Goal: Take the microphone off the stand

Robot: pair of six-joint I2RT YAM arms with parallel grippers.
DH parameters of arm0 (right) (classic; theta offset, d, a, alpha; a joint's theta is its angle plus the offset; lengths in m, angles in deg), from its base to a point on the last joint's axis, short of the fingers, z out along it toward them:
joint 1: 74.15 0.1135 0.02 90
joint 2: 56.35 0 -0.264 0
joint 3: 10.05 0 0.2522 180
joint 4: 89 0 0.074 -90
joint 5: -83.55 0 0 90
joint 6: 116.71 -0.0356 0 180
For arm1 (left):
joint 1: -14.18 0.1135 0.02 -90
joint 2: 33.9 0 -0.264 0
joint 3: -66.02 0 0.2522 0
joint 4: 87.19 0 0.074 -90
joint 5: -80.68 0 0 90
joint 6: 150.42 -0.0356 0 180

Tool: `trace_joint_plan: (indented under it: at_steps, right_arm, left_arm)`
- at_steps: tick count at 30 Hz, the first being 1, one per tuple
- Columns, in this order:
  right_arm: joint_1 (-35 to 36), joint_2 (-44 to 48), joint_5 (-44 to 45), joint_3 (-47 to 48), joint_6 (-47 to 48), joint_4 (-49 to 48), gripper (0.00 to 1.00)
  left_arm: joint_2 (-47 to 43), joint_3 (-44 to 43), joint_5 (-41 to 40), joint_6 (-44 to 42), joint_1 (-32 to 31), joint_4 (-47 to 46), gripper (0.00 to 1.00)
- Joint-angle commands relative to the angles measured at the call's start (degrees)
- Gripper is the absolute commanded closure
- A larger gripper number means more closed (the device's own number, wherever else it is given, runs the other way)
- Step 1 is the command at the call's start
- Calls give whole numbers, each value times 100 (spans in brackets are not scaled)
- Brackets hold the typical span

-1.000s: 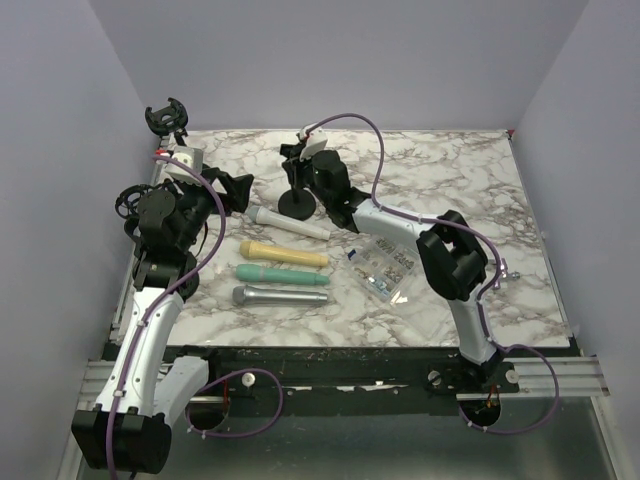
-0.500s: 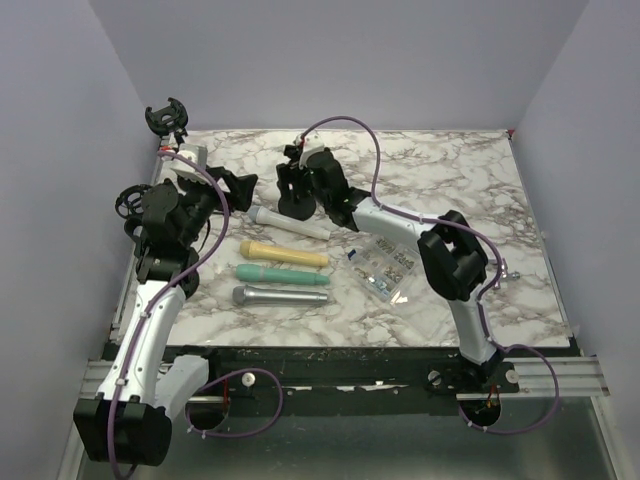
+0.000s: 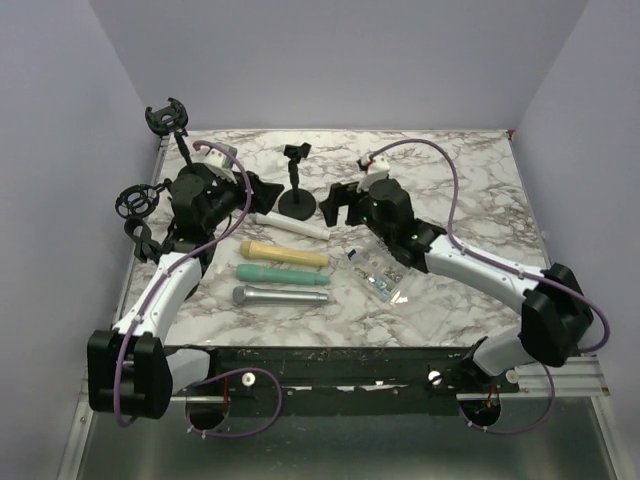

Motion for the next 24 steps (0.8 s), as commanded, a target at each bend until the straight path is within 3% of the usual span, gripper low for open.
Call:
trace_joint_plan:
  at_steps: [1,7,10,14,19,24]
  right_arm:
    - [35,912,31,-927,-174,-192,0]
    - [26,2193,114,-2074,-8,-554,0]
    - [22,2585,236,-2455,75,-733,0]
    - [17,2895,439,-2733,147,-834,0]
    - [18,3238,582,-3005,191,-947,0]
    - [15,3555,747,-3294,198,-1164,0]
  left_arm:
    - [570,26,418,-65,-227,-811,23]
    - [1320,-311,347,-29,-462,-1037,27]
    - [1498,-590,111,-101,-723,-935,20]
    - [1863,-1079,-621,-180,-1079,-611,16]
    - [2372,-1626,-1768,-163,-1114,2,21]
    - [2587,-1891,-2009,-242,-1114,80,20]
